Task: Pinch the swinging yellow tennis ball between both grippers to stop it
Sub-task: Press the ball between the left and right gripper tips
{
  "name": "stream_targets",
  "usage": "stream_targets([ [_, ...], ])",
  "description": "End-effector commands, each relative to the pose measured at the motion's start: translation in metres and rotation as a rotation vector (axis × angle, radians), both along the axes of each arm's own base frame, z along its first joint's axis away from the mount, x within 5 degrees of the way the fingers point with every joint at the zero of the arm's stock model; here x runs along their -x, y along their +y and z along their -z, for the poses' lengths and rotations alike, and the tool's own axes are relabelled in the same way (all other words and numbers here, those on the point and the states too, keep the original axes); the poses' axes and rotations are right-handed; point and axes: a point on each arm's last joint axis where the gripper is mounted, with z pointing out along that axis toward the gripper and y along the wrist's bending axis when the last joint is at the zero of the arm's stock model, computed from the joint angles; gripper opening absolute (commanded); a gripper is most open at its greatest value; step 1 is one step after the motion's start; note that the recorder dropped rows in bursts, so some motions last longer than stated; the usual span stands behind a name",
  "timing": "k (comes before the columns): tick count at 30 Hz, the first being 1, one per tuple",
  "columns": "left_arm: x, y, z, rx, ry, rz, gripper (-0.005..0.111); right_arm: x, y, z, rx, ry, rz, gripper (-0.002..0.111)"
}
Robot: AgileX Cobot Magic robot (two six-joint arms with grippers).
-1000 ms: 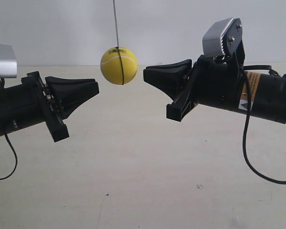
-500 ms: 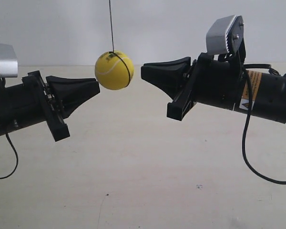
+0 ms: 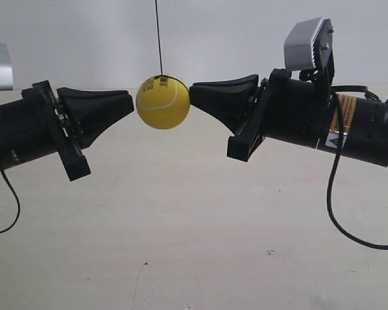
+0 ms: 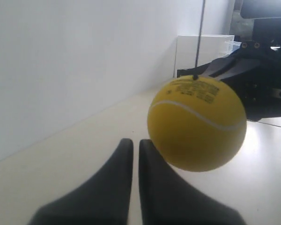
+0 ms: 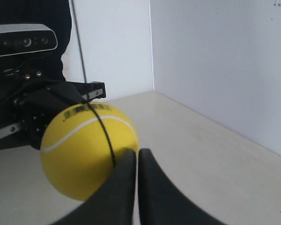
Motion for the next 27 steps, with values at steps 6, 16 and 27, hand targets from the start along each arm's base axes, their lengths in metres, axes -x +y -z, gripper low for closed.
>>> stream_targets([
  [6, 0.0002, -0.0023, -0.0043, 0.017, 0.005, 0.023, 0.005, 0.0007, 0.0009, -0.0011, -0.007, -0.003, -0.018, 0.000],
  [16, -0.0032, -0.0060, -0.0107, 0.014, 0.013, 0.079, 0.005, 0.0008, 0.0010, -0.0012, -0.009, -0.004, -0.019, 0.000],
  [27, -0.0032, -0.0059, -0.0107, 0.013, 0.012, 0.079, 0.005, 0.0008, 0.0010, -0.0012, -0.010, -0.002, -0.019, 0.000],
])
